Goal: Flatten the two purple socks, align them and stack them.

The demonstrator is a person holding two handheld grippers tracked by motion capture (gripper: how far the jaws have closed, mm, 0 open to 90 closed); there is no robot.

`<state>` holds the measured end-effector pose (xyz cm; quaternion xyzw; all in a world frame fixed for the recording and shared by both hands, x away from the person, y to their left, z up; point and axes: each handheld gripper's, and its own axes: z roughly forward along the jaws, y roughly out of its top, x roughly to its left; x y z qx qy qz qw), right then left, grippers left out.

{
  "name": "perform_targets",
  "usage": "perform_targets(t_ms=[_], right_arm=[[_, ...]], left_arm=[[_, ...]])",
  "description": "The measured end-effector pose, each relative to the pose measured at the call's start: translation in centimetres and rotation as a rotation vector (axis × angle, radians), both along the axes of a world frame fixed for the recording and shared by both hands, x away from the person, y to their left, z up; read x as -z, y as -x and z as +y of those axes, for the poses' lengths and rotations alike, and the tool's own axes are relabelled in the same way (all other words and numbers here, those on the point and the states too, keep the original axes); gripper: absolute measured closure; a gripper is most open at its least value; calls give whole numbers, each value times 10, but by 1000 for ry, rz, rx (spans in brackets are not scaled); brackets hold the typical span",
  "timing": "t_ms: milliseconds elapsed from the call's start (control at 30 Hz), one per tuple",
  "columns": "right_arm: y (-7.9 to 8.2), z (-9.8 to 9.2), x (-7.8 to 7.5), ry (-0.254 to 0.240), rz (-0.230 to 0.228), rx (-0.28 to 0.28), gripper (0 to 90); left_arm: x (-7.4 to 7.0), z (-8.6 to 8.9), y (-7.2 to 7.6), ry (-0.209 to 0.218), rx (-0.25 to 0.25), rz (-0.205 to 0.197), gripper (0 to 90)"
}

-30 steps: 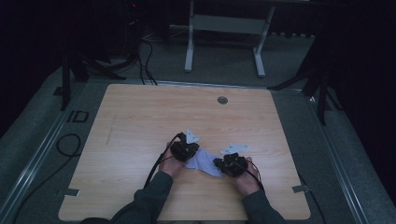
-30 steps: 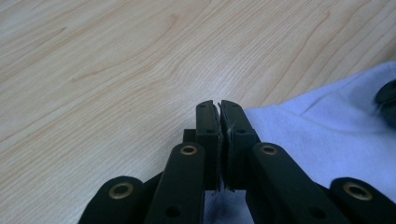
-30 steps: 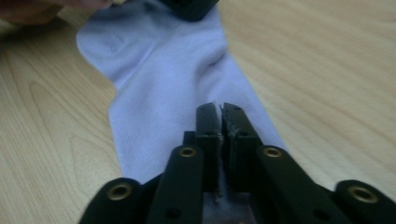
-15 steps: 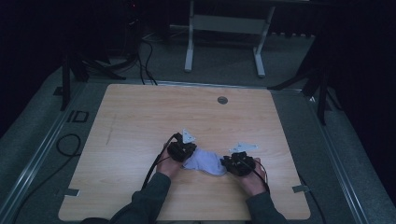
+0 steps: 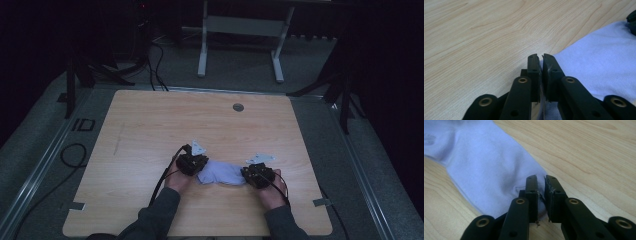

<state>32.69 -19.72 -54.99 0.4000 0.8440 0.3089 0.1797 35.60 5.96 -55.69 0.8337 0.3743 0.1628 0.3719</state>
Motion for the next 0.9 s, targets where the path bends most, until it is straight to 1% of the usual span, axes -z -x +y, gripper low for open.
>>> perform_targets(t_ms=[67, 200, 233, 300, 333, 367, 500, 700, 900], right_arm=[[1, 0, -1, -7, -16, 0, 770], [2, -6, -8, -64, -33, 18, 716], [2, -8, -10, -78, -35, 24, 708], [1, -13, -12, -105, -32, 25, 685], [1, -15, -13, -110, -33, 27, 675], [1, -17, -14, -112, -32, 31, 669], [2, -24, -15, -121, -34, 44, 642], [2, -31, -13, -132, -29, 56, 613], [2, -37, -14, -133, -30, 67, 593]], left_arm=[[-2, 2, 1, 19, 2, 1, 779], [-11, 9, 5, 68, 0, -7, 718], [-14, 11, 6, 81, -1, -1, 709], [-17, 15, 7, 90, -6, 10, 700], [-19, 17, 8, 96, -12, 16, 696], [-21, 20, 10, 106, -13, 32, 690], [-25, 28, 16, 138, -23, 53, 674], [-26, 40, 25, 148, -28, 70, 657], [-22, 52, 33, 135, -32, 82, 643]])
